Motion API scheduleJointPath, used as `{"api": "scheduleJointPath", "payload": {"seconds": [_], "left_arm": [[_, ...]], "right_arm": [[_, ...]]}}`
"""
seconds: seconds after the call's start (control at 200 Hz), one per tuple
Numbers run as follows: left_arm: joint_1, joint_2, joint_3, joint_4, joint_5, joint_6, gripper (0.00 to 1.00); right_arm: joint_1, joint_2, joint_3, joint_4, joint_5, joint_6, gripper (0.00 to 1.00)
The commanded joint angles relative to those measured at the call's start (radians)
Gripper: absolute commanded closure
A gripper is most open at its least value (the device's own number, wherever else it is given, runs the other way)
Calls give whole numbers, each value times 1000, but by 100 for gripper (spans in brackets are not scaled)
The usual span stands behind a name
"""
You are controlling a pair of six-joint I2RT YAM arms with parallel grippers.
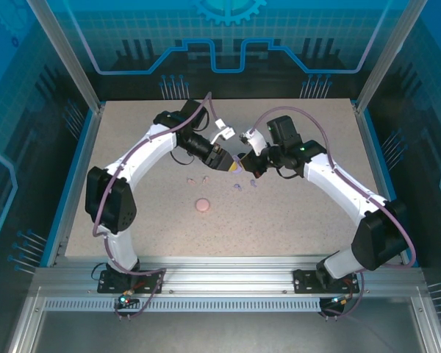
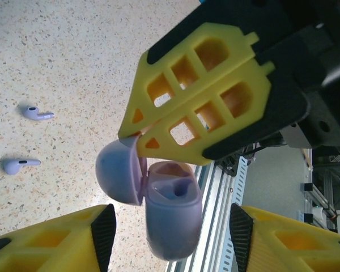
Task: Insert the wireless bluetooth earbuds into the charging case
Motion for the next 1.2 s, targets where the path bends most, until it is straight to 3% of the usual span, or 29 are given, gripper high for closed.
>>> {"api": "scheduleJointPath", "payload": {"seconds": [0.0,0.2,0.77,0.945,1.116,1.176,1.196], "left_arm": [[-4,17,28,0,39,13,45],[-8,30,34,3,46,14,54],[-20,51,47,-5,66,25,67],[-25,54,51,-10,71,27,78],[-26,51,42,-15,71,31,100],[-26,44,29,-5,71,28,100],[-26,40,21,1,70,25,100]], "right_arm": [[15,18,31,5,-27,-5,100],[17,21,33,9,-25,-2,100],[19,20,46,3,-29,0,100],[20,19,47,5,-27,1,100],[19,19,54,5,1,10,100],[14,22,61,5,30,26,100],[12,23,64,5,40,33,95]]}}
